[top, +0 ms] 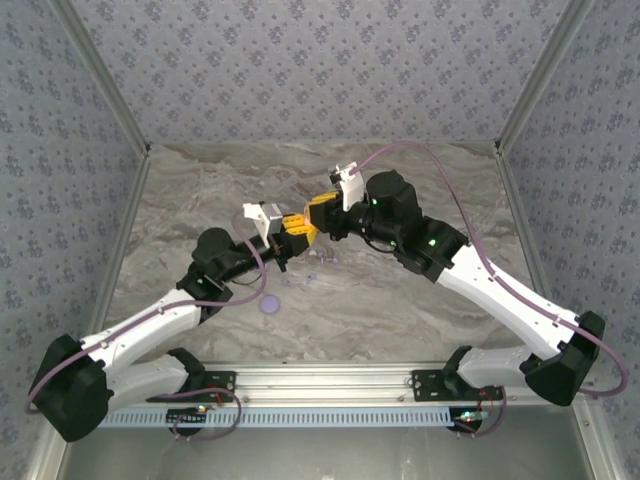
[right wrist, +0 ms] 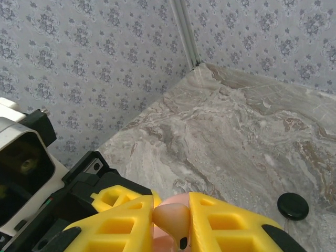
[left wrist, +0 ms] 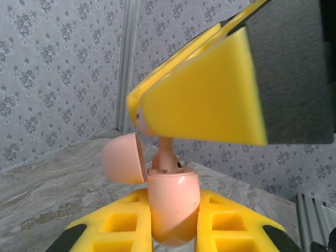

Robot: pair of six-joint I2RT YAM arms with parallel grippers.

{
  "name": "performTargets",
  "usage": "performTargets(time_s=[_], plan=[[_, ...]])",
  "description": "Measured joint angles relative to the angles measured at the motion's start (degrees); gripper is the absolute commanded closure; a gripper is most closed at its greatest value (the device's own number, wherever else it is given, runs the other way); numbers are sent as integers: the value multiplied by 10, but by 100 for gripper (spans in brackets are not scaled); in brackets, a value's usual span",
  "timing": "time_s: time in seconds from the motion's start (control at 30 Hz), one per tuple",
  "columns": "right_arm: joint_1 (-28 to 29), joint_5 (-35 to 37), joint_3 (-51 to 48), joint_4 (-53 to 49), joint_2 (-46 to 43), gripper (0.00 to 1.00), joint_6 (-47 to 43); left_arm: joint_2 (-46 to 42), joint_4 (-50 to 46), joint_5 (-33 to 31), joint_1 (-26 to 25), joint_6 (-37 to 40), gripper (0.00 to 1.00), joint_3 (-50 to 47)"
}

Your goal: Insert the wireless bluetooth earbuds into the charging case

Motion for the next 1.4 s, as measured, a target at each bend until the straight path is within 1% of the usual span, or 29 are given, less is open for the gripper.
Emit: performTargets(time_s=[1.4], plan=[[2,0,-4,-40,-6,77,11,0,-17,0,-1,14,100,0]])
